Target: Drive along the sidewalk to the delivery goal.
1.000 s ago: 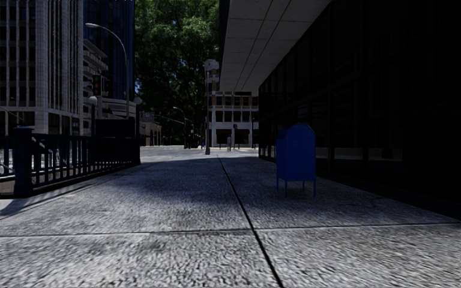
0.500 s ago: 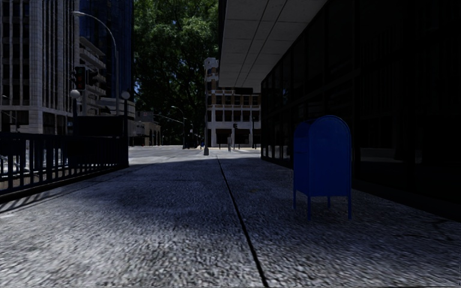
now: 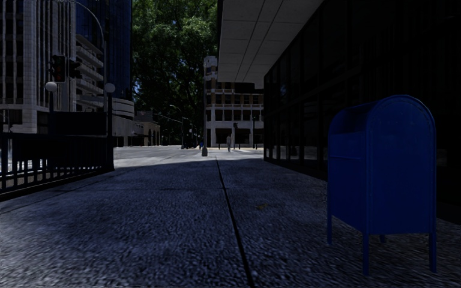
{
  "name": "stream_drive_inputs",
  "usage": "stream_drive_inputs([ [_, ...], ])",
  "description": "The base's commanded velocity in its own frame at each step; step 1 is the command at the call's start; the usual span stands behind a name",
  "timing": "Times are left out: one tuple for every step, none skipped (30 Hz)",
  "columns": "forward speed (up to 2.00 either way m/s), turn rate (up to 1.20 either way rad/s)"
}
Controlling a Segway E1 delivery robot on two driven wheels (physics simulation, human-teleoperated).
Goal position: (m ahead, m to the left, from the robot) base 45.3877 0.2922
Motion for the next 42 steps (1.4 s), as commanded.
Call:
stream_drive_inputs([
  [2.0, 0.0],
  [2.0, 0.0],
  [2.0, 0.0],
  [2.0, 0.0],
  [2.0, 0.0],
  [2.0, 0.0],
  [2.0, 0.0],
  [2.0, 0.0],
  [2.0, 0.0],
  [2.0, 0.0],
  [2.0, 0.0],
  [2.0, 0.0],
  [2.0, 0.0],
  [2.0, 0.0],
  [2.0, 0.0],
  [2.0, 0.0],
  [2.0, 0.0],
  [2.0, 0.0],
  [2.0, 0.0],
  [2.0, 0.0],
  [2.0, 0.0],
  [2.0, 0.0],
  [2.0, 0.0],
  [2.0, 0.0],
  [2.0, 0.0],
  [2.0, 0.0],
  [2.0, 0.0],
  [2.0, 0.0],
  [2.0, 0.0],
  [2.0, 0.0],
  [2.0, 0.0],
  [2.0, 0.0],
  [2.0, 0.0],
  [2.0, 0.0],
  [2.0, 0.0],
  [2.0, 0.0],
  [2.0, 0.0],
  [2.0, 0.0],
  [2.0, 0.0],
  [2.0, 0.0],
  [2.0, 0.0],
  [2.0, 0.0],
])
